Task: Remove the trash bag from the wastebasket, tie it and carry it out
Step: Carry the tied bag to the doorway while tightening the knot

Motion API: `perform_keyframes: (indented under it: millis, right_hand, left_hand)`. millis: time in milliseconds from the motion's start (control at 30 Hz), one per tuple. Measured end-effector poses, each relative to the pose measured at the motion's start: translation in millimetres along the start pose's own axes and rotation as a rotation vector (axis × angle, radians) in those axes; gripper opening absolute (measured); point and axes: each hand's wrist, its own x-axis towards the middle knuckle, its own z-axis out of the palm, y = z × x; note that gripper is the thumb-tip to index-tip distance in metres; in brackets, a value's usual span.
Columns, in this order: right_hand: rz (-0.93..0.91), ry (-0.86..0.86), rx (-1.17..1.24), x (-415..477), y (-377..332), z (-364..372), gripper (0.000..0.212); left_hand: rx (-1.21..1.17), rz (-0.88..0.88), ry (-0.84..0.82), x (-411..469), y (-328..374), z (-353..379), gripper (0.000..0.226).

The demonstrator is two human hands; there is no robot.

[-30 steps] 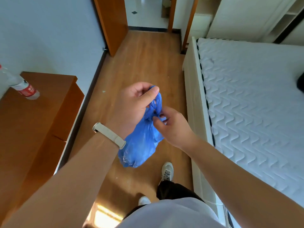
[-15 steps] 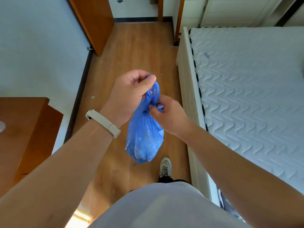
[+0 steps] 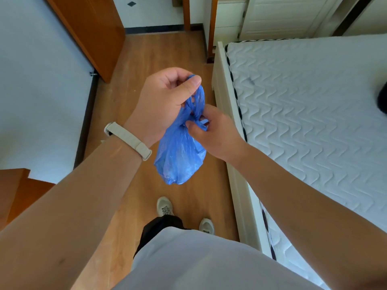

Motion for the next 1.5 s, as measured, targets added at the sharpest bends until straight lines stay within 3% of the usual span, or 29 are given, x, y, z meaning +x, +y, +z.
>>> perform_keyframes:
  millis: [167,300,500,667,1033,1500]
  right_hand:
    - [0.110,0.017,-0.002,54,21,6,0.032]
    - [0.205,0.045,-0.010,109,25,17,0.014]
    - [0.296,0.084,-0.028,202,14,44,0.011]
    - [0.288,0.162,-0.031,279,11,59,0.013]
    - [0.123,0.139,-0.094,436,26,72,0.014]
    - [0.032,-0.057,-0.063,652,90,34,0.014]
  left_hand:
    - [-0.010,-0.008,-0.055,66,-19,-11,0.007]
    - [-0.041,-0.047,-0.096,126,-37,-30,0.011]
    - [-0.088,-0.079,-0.161,222,-48,-76,0.008]
    - [-0.051,-0.021,-0.237,300,-45,-110,0.006]
    - [0.024,0.043,-0.149,433,-47,-162,0.006]
    - [0.088,-0.026,0.021,634,-63,-164,0.006]
